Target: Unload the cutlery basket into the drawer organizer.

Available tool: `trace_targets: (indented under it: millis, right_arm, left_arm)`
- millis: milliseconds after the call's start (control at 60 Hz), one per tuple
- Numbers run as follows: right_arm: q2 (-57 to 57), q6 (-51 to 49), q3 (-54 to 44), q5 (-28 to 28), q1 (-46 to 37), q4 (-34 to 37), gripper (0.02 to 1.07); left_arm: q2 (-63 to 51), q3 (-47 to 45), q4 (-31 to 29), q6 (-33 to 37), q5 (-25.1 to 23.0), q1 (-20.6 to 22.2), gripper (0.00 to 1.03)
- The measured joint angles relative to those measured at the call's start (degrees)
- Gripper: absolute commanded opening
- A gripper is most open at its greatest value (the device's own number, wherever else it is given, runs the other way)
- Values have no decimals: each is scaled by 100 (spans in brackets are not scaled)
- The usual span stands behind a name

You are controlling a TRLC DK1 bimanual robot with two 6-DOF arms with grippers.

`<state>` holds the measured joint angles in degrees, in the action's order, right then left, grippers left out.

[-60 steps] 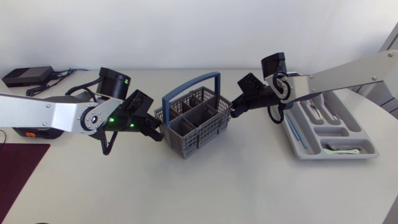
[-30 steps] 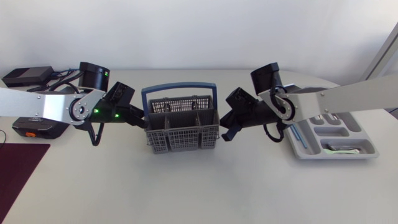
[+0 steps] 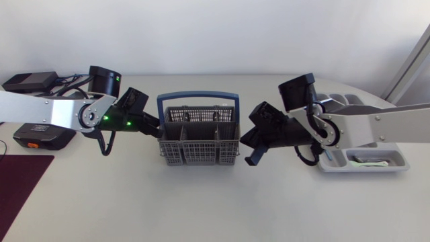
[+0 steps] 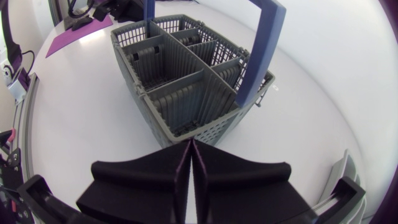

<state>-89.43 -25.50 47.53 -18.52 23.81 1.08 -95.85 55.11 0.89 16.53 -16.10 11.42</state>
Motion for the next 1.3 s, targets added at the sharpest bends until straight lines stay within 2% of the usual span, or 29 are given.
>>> trace_targets:
  millis: [450,883,1117,1300]
  right_arm:
    - [39,-66,-168,39,-625,-101,9]
    - [20,-66,-168,72,-636,-144,9]
    - [55,-101,-227,393,-730,-398,11]
    - [350,-125,-315,717,-820,-393,14]
  left_arm:
    - [-149,420,-142,0,9,470,4]
    - [-103,356,-175,0,-20,433,4]
    - [330,74,-212,42,-39,44,4]
    - [1010,-232,-232,68,-39,-214,25]
